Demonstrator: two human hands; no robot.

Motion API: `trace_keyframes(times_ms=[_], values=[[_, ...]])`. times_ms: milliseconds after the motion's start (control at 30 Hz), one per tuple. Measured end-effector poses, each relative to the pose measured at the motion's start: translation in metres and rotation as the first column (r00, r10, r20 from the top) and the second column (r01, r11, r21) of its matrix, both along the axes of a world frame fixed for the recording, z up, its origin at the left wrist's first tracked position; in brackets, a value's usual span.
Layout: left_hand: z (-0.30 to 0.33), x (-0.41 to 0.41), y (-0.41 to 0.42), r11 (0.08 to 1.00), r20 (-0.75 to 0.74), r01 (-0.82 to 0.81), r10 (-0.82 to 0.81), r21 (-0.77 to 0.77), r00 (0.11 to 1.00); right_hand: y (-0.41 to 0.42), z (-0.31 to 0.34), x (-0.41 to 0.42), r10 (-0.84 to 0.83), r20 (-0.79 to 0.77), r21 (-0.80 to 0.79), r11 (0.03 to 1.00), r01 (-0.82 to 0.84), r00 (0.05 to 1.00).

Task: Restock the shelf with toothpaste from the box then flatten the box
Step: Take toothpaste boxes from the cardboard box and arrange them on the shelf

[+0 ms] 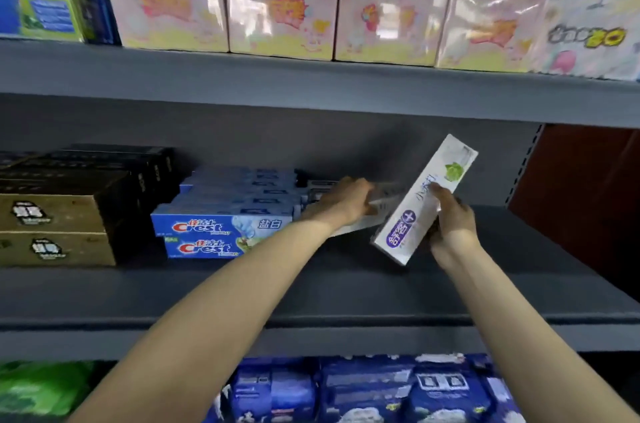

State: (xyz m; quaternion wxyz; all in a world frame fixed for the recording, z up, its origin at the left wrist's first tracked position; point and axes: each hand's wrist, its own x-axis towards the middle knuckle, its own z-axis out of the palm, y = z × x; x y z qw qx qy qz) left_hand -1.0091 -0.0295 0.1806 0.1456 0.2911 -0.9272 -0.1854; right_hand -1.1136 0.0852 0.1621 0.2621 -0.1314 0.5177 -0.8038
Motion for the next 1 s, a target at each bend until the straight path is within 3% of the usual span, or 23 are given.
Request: trace_keyframes(times_ms=[167,333,433,533,600,700,767,867,1000], values=[[-0.015,-0.029,-0.011,0.993,0.096,-0.085,0.093,-0.086,0.991,-0.006,-0.004,-0.036,0.127,-0.186,0.128,0.986,-0.104,0.974],[-0.021,-0.039,-0.011,0.993,0.109,-0.120,0.119,0.002,0.987,-0.008,-0.007,-0.054,0.227,-0.142,0.165,0.965,-0.203,0.963],[-0.029,-0.036,-0.015,0.988,0.062,-0.107,0.114,-0.109,0.991,-0.009,-0.008,-0.062,0.241,-0.114,0.148,0.963,-0.223,0.964],[-0.034,-0.032,-0.019,0.956,0.108,-0.136,0.169,-0.261,0.980,-0.010,-0.007,-0.064,0.262,-0.108,0.136,0.959,-0.247,0.959],[-0.033,-0.029,-0.022,0.973,0.038,-0.142,0.151,-0.185,0.988,-0.011,-0.008,-0.064,0.281,-0.114,0.122,0.956,-0.267,0.953],[-0.025,-0.026,-0.018,0.989,-0.216,-0.121,0.137,0.088,0.967,-0.014,-0.010,-0.066,0.309,-0.108,0.083,0.950,-0.301,0.945],[-0.018,-0.023,-0.010,0.975,-0.284,-0.051,0.112,0.214,0.952,-0.016,-0.012,-0.067,0.337,-0.105,0.030,0.942,-0.335,0.936],[-0.008,-0.017,-0.005,0.982,-0.216,0.044,-0.003,0.185,0.976,-0.018,-0.010,-0.063,0.402,-0.147,-0.031,0.911,-0.410,0.904],[-0.002,-0.005,-0.013,0.998,-0.134,-0.026,0.034,0.065,0.990,-0.020,-0.008,-0.067,0.334,-0.220,0.029,0.941,-0.336,0.916]])
